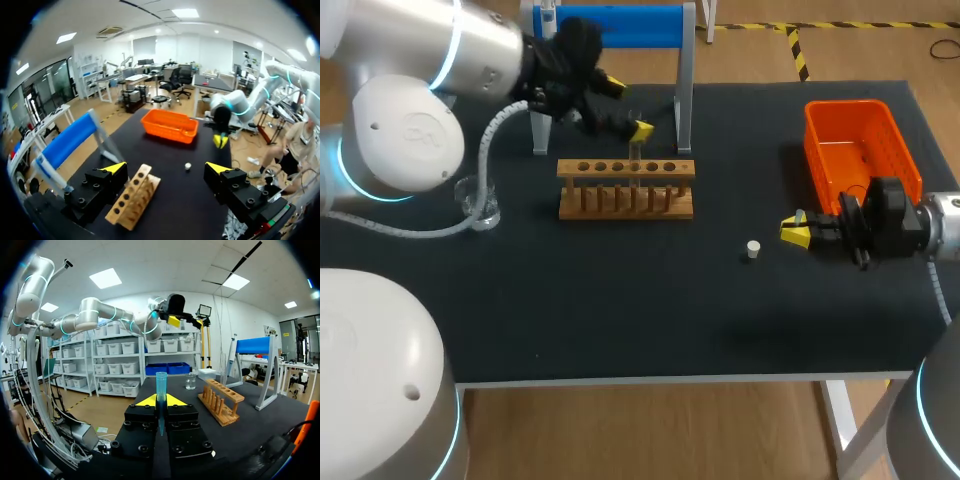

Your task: Invert the test tube, pick up the pipette, mount the tip to pipette, aspirate from beaker and dispense into the tube, eject the tip, return the pipette, and cap with the stopper.

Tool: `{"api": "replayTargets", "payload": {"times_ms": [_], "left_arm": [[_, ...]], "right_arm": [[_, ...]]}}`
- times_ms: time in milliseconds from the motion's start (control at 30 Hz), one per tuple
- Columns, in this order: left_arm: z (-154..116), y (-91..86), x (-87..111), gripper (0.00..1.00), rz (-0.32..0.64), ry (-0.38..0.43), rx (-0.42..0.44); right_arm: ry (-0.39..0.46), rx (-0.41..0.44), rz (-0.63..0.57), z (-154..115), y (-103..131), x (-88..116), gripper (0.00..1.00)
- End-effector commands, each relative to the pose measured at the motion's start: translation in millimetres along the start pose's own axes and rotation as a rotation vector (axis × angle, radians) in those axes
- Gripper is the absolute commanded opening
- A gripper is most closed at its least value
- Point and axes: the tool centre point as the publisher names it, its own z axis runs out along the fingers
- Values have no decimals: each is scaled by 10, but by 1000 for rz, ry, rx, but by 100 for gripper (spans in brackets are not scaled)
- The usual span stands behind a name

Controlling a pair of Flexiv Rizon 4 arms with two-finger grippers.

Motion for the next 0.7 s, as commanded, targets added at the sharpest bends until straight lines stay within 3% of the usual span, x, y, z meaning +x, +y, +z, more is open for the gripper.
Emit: {"api": "replayTargets", "payload": {"times_ms": [33,367,700], "left_arm": [[-249,202,-199,100,-60,-91,-19],[-566,452,-729,100,-179,-285,-60],[-605,596,-1090,100,-351,-510,-139]], "right_arm": [[0,1,0,-3,1,6,0],[0,1,0,-3,1,6,0],[0,1,0,-3,1,6,0]]}}
